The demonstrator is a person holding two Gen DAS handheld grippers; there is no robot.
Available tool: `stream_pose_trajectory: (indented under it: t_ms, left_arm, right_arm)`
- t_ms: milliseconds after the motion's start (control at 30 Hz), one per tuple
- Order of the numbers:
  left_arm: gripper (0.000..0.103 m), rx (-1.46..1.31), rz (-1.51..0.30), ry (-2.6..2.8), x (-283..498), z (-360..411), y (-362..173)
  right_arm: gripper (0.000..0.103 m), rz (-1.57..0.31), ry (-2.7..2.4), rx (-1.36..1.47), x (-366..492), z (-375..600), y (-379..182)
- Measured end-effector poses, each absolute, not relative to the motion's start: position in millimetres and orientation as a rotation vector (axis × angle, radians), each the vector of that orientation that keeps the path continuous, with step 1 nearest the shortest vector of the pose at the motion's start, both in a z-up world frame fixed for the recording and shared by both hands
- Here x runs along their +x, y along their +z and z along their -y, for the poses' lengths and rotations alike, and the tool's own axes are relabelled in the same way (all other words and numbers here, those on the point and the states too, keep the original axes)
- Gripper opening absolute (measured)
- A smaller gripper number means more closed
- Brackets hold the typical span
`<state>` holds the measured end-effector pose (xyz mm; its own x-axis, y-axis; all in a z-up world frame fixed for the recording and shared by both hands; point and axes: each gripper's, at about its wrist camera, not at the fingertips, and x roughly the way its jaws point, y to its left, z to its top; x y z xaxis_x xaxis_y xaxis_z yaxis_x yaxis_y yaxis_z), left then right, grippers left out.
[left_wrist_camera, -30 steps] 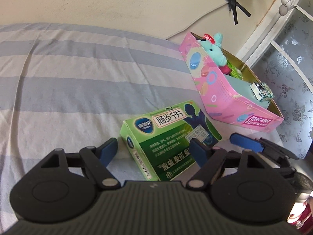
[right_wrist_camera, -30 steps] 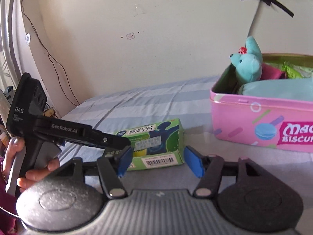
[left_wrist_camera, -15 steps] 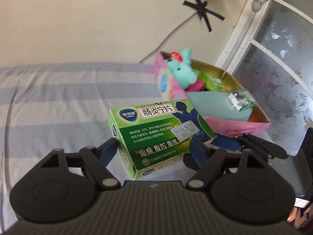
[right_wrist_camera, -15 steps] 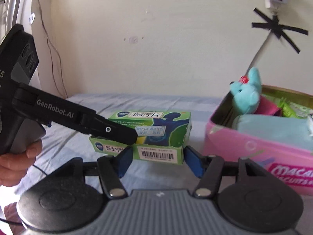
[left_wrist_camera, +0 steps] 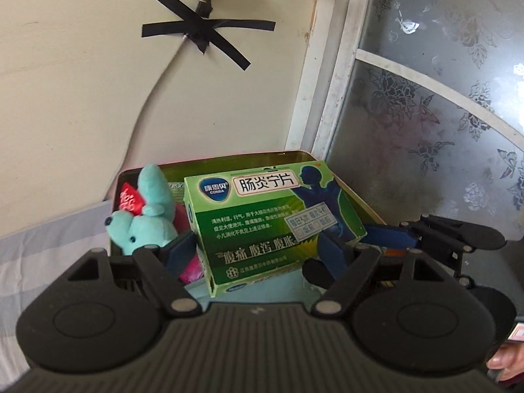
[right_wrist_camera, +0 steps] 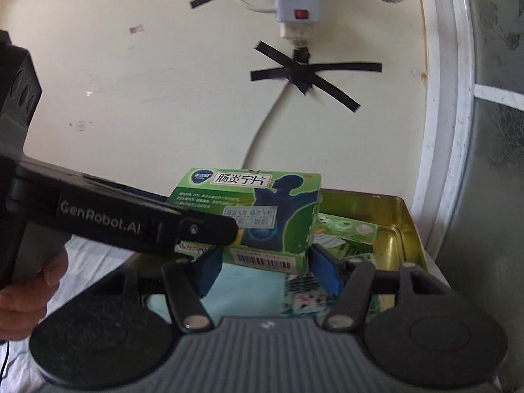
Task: Organize objects
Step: 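Lower the medicine box into the tin and open the right gripper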
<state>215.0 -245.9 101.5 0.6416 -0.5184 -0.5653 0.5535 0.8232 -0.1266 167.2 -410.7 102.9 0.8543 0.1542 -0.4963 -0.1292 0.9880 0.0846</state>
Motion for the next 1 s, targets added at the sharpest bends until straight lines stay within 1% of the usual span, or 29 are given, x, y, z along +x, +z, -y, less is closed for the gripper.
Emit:
stream_pose_trajectory:
  t_ms: [133,233,367,567,800,1000]
  left_arm:
    - [0.082,0.057,-0.652,-0.587,248.2,268.2,92.0]
    - [0.083,0.088,-0.641,-0.521,260.6,276.7,88.8]
    - [0.083,0.115,-0.613,-0.462,260.0,270.9,92.5]
    - [0.083,0.165,-0.600,-0.385,242.6,262.8,100.1]
    - [0.083,0.208,-0.561,-0.351,195.1,250.1,106.9]
    - [0.085,0.220,-0.542,-0.348,152.2,231.3,106.1]
  right_arm:
    - [0.061,-0.604,0.123,0.099,207.6,437.4,91.8]
    - [0.066,-0.609,0.078,0.088,224.8,439.6,82.4]
    - [0.066,-0.594,0.064,0.125,230.4,444.4,79.2]
    - [0.067,-0.538,0.070,0.171,198.9,435.9,90.8]
    - [0.069,-0.480,0.070,0.228,142.4,418.2,111.1]
    - [0.069,-0.435,0.055,0.330,92.3,411.0,112.3]
